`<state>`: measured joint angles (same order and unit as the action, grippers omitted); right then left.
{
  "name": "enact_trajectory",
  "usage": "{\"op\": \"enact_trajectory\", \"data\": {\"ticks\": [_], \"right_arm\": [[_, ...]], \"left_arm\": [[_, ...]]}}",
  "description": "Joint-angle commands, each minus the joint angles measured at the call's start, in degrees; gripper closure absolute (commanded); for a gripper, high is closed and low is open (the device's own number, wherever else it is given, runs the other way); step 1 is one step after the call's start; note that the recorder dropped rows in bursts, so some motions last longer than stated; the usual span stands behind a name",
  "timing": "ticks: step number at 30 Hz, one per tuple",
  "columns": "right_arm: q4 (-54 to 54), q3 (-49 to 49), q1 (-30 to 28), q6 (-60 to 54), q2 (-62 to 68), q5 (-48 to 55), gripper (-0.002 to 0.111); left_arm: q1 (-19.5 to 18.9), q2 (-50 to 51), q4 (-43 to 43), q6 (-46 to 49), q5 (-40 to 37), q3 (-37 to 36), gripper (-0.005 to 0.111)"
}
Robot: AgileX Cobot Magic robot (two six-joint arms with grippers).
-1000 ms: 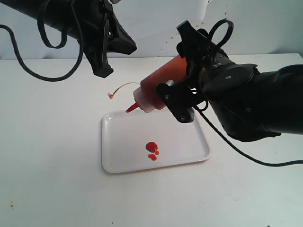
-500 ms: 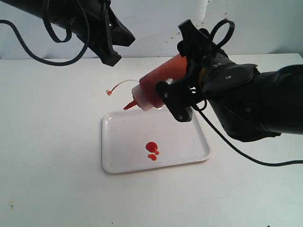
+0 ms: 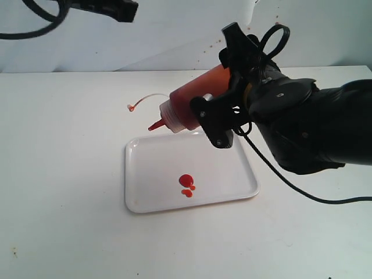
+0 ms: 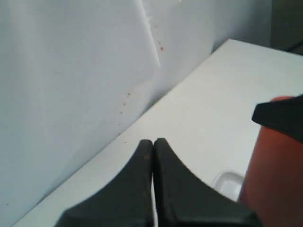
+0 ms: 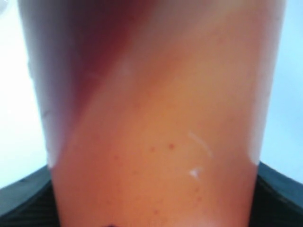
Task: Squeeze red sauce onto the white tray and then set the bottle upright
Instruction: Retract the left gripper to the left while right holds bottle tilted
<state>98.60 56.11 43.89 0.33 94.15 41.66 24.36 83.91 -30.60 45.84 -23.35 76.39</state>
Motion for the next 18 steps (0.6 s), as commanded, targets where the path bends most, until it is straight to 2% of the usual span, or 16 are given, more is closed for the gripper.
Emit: {"op": "enact_trajectory", "data": {"ticks": [1, 7, 14, 18], "right_arm": [[1.3, 0.7, -0.4, 1.6, -0.6, 0.8, 0.108], [1.3, 0.7, -0.4, 4.5, -0.6, 0.8, 0.108], [1.3, 0.7, -0.4, 5.8, -0.6, 1.2, 0.108], [1.3, 0.7, -0.4, 5.8, -0.6, 1.2, 0.108]], "left_arm": [[0.2, -6.2, -0.1, -2.3, 7.7, -6.2, 0.107], [0.2, -11.8, -0.7, -3.1, 12.1, -15.3, 0.107], [0.2, -19.4, -0.7, -7.5, 26.2, -27.5, 0.107], [0.2, -23.3, -0.1, -6.3, 26.3, -30.7, 0.107]]}}
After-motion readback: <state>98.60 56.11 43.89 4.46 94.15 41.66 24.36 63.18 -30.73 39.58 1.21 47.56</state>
